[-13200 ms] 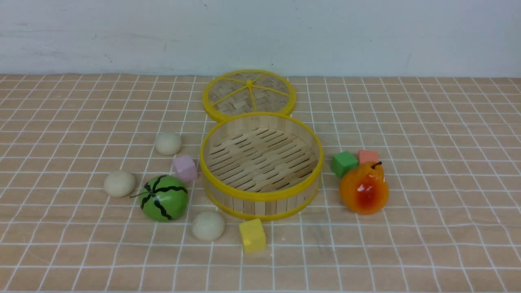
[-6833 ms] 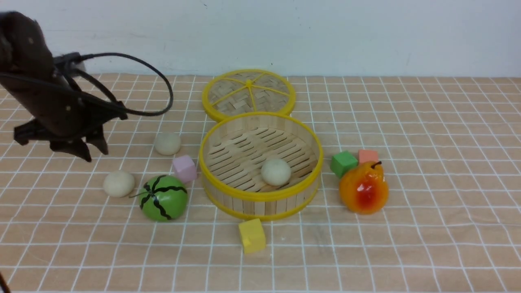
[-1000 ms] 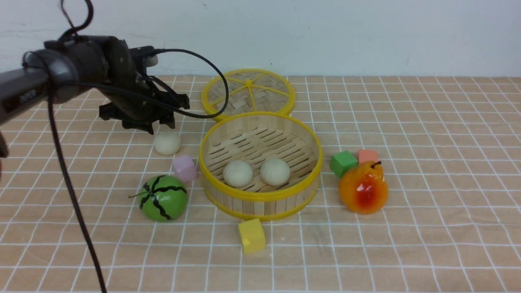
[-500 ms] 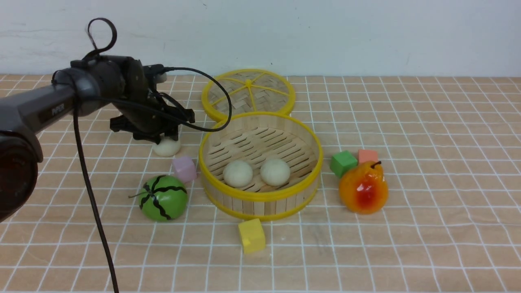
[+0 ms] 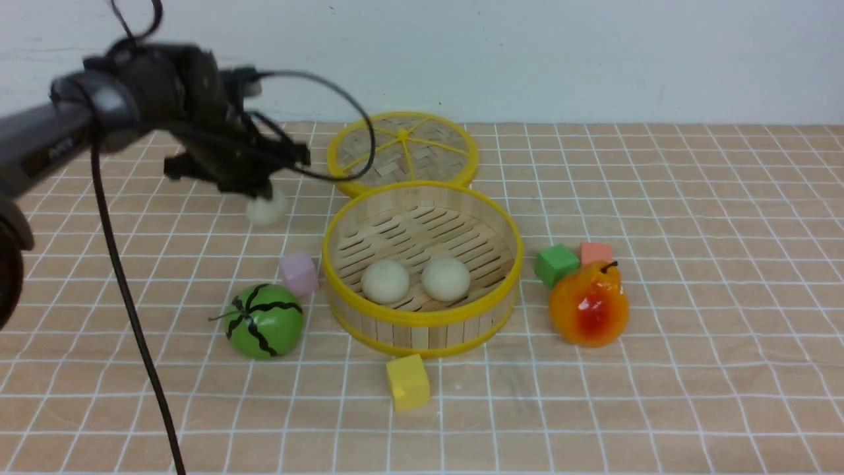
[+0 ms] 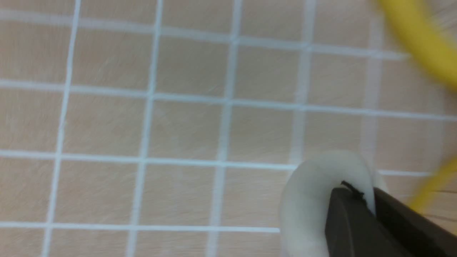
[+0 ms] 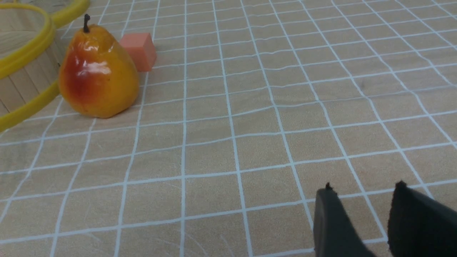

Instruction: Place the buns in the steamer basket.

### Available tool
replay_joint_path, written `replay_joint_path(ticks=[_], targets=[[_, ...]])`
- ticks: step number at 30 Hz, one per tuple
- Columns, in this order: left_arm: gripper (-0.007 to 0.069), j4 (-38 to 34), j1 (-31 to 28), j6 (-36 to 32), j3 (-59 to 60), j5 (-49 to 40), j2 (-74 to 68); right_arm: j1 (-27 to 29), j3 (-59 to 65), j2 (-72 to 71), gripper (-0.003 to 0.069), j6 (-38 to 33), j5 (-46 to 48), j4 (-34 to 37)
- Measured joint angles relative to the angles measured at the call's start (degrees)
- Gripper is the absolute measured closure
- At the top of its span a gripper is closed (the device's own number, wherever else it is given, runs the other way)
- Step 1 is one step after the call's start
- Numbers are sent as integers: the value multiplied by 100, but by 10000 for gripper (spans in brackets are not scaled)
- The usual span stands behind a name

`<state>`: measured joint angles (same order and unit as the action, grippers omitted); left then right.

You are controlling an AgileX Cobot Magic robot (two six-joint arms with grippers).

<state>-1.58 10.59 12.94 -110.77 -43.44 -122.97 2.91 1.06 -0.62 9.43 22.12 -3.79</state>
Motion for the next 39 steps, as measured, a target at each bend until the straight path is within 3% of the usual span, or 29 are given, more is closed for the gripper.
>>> replay_joint_path(ticks=[10,15,18,24,26,29,35,38,39], targets=[[624,-224,1322,-215,-77,449,-10,0,0,0,418,0,0,0],[580,-187,1539,-48,-71,775,-454,0,0,0,418,0,0,0],[502,-44,1553,170,-59,809,-622,0,0,0,418,0,0,0],[275,93,1553,369,-59,689,-540,0,0,0,418,0,0,0],[164,105,1553,369,-59,357,-321,0,0,0,418,0,0,0],[102,208,1553,369,-59,-180,175,0,0,0,418,0,0,0],[139,752,1553,352,-59,-1180,1578,0,0,0,418,0,0,0],[296,1055,1553,350,-59,-1818,2817,0,0,0,418,0,0,0],[307,1071,1553,350,-59,-1847,2881,0,0,0,418,0,0,0]])
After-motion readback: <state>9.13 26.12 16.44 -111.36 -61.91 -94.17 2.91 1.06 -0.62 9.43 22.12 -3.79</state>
